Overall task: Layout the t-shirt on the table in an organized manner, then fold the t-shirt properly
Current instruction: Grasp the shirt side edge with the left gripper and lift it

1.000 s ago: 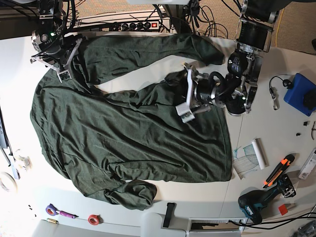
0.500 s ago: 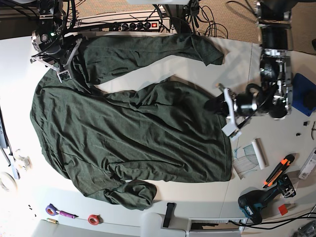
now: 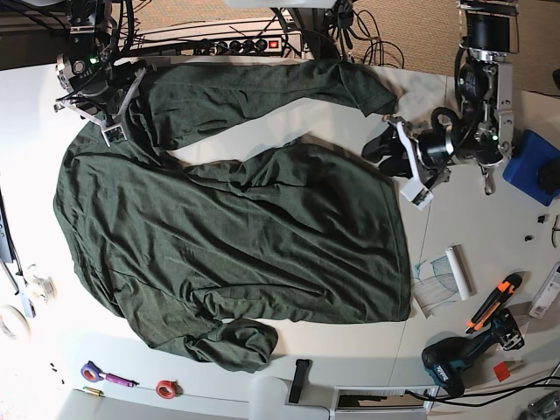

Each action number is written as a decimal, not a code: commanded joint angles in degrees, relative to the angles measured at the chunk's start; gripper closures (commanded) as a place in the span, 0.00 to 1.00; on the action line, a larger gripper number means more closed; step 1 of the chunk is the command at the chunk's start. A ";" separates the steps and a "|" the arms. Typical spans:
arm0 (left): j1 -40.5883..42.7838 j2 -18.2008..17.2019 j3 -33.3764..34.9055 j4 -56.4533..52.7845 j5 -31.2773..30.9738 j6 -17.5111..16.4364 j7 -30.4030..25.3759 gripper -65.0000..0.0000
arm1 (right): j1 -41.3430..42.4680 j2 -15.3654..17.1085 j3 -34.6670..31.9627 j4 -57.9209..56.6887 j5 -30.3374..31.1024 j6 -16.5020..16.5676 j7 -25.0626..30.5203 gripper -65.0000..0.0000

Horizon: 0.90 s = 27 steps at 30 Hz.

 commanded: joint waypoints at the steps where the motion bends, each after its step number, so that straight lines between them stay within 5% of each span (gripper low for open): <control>1: -0.50 0.07 -0.04 0.72 0.59 -0.25 -0.26 0.55 | -0.07 0.66 0.17 0.66 0.31 0.22 0.81 0.62; 12: -1.18 3.10 3.87 0.72 9.57 -0.25 -6.51 0.55 | 0.09 0.66 0.17 0.66 0.31 0.24 1.64 0.62; 21: -2.80 3.13 11.43 0.70 20.02 6.40 -12.37 0.56 | 0.09 0.66 0.17 0.66 0.31 0.22 2.12 0.62; 27: -3.54 3.06 11.85 0.70 21.90 7.45 -12.33 1.00 | 0.09 0.66 0.17 0.66 0.31 0.24 2.12 0.62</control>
